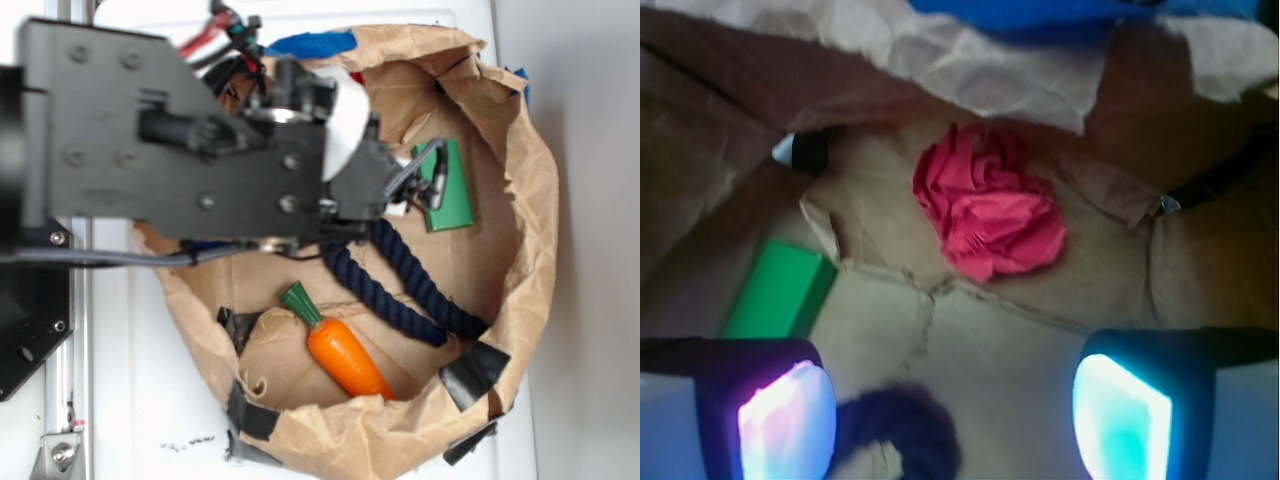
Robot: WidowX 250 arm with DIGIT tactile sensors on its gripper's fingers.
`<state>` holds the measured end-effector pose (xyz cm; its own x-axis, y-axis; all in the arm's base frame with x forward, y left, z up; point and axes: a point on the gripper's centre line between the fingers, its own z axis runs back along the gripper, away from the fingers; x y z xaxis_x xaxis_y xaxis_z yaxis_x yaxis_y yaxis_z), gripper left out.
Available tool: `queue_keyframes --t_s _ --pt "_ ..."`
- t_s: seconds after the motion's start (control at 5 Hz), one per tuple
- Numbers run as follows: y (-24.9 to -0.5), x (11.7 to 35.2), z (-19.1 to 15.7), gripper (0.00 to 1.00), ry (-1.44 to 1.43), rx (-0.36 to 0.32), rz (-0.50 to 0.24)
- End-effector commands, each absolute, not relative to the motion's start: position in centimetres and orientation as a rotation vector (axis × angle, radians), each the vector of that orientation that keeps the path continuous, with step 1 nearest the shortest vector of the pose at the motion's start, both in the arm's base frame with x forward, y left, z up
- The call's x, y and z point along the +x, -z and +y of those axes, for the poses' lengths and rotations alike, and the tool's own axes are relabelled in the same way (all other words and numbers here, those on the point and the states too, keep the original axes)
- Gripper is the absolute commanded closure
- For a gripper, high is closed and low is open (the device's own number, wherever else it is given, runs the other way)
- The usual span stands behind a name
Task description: Grab the red paper.
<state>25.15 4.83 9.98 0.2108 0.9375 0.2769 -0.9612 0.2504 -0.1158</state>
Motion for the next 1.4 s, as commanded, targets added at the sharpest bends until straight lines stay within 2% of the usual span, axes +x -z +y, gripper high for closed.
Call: queue_keyframes --t_s 0.0,0.8,1.0,1.2 --pt "-11.1 25.1 5.1 0.0 -1.32 0.061 -0.358" --pt "-11.1 25.1 5.1 0.0 -1.32 0.061 -0.358" --pt "-10.0 25.9 5.4 0.0 -1.372 0.079 -0.316" --pt "-9.5 27.2 5.3 0.0 -1.425 0.055 -0.301"
